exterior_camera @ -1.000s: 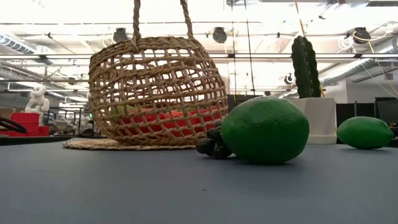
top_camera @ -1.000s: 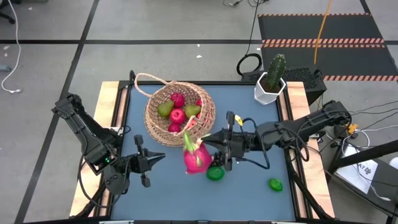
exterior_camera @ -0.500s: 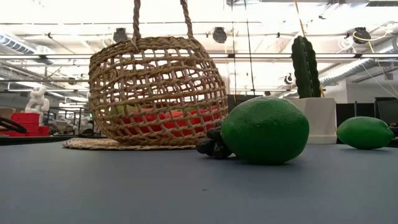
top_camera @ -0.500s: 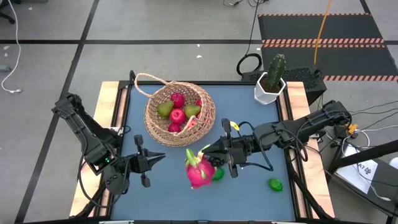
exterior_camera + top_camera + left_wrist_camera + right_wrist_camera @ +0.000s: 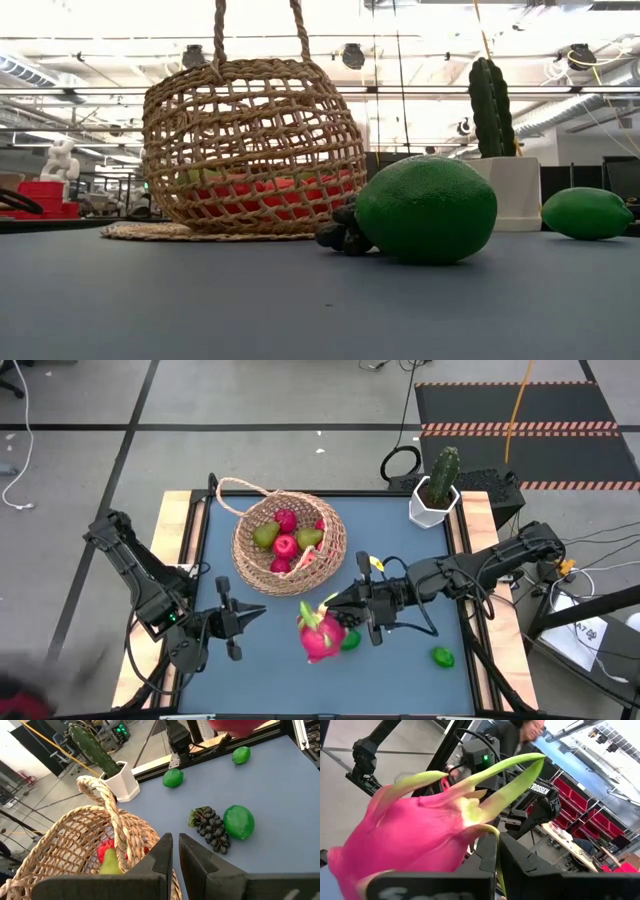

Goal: Build produce basket
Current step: Put the pink dragon fruit into the basket

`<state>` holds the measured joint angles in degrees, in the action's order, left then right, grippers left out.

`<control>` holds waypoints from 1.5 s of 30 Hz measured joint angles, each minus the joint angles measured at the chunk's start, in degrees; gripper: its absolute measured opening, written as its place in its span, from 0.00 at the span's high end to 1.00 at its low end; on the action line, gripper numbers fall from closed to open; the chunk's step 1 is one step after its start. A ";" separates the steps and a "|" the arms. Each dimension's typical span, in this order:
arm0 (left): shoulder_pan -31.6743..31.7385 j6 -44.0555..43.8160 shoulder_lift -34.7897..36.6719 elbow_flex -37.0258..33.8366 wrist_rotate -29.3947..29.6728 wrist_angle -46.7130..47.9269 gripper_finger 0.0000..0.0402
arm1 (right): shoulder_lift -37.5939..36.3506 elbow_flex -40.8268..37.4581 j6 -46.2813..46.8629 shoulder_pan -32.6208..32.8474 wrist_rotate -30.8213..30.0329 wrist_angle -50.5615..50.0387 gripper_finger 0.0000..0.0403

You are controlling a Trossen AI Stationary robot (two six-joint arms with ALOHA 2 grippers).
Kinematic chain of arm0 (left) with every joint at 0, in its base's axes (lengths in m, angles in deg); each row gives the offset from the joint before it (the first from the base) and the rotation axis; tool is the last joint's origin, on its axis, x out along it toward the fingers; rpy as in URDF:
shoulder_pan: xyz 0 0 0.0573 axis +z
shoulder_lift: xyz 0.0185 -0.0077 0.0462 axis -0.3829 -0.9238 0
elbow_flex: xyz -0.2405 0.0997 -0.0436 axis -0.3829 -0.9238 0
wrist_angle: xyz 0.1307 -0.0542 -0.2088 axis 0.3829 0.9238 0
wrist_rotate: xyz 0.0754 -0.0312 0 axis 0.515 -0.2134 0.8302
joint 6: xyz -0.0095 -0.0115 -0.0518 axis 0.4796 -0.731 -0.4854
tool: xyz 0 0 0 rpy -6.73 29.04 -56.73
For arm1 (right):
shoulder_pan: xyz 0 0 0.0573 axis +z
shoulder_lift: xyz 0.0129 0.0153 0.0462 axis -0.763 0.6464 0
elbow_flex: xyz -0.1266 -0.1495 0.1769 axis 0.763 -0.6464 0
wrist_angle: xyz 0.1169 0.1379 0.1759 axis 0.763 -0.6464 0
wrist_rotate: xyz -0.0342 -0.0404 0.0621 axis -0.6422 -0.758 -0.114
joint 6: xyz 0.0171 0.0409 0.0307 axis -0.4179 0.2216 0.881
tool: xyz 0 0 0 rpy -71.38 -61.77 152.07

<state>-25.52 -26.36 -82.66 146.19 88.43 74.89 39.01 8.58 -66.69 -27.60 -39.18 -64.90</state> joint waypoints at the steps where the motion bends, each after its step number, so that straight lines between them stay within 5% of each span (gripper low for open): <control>1: 0.00 0.01 0.00 0.00 0.00 0.00 0.91 | 0.00 0.00 -0.06 0.00 0.00 0.00 0.99; 18: 0.00 12.64 -0.06 0.00 -2.92 -19.64 0.89 | 0.00 -0.01 0.30 0.42 -0.03 -0.31 0.99; 31: 2.58 24.91 -4.07 -0.04 -8.68 -35.13 0.56 | 0.00 -0.02 2.57 4.77 -0.50 -1.99 0.99; 45: 7.46 24.82 -5.66 -0.04 -26.37 -43.87 0.52 | 0.02 -0.04 7.96 5.05 -0.66 -6.31 0.99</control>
<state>-18.06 -1.53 -88.32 146.15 62.06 31.02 39.04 8.54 -58.74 -22.55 -39.84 -71.22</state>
